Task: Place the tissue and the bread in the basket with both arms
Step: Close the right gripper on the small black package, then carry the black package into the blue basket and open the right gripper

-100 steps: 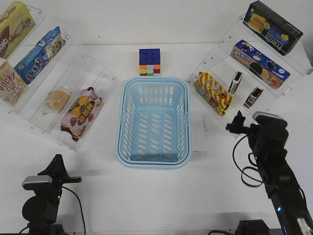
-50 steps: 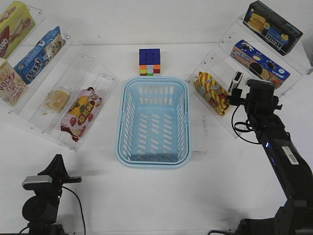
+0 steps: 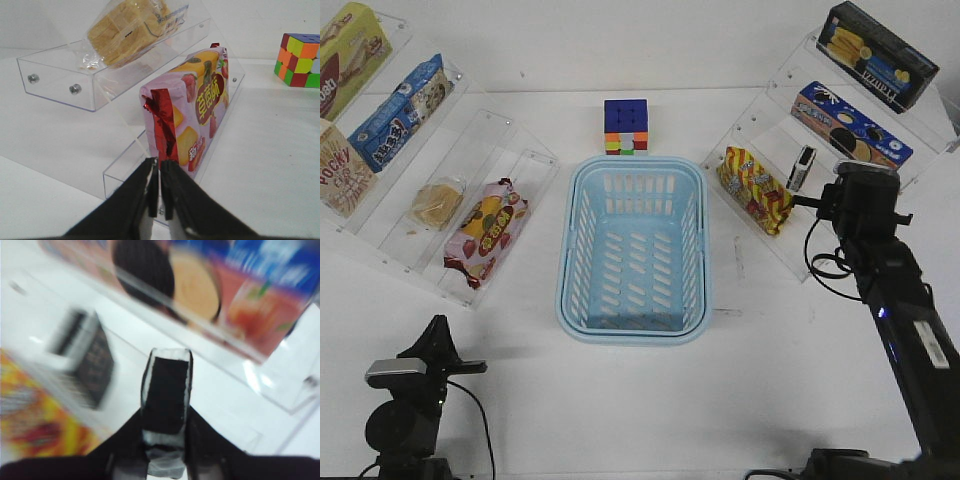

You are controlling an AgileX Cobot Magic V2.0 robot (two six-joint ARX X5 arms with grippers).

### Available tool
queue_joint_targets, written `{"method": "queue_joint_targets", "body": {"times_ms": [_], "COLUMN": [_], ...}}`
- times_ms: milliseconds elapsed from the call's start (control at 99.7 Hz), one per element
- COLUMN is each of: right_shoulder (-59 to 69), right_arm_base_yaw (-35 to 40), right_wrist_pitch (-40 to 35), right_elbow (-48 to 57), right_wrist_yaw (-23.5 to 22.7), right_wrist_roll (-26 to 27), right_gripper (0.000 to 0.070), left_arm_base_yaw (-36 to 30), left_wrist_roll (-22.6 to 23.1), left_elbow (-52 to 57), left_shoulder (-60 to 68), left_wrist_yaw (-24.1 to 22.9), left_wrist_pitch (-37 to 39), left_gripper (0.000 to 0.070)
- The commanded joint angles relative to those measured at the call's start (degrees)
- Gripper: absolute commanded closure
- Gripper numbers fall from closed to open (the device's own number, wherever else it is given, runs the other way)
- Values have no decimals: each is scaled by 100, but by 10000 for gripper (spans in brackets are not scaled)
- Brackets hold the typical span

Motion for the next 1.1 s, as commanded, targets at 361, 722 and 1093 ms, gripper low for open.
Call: {"method": "queue_joint_targets", "body": {"times_ms": [361, 722, 1093], "right_shoulder": [-551, 197, -1386], "right_arm_base_yaw": [2476, 3215, 2293], "right_wrist_pitch": [264, 614, 669], "right_elbow": [170, 177, -31], "right_wrist_yaw": [-2693, -2645, -1436], "right_wrist_roll": [-315, -378, -229], "right_gripper": [700, 310, 698], "left_arm_base_yaw": [2, 2, 2], "left_wrist_roll": [-9, -131, -2747], "left_elbow": [-116, -116, -24], "left_shoulder": [-9, -9, -9], "left_wrist_yaw": [13, 13, 13], "left_wrist_pitch": [59, 96, 92], "left_gripper": [699, 699, 699]}}
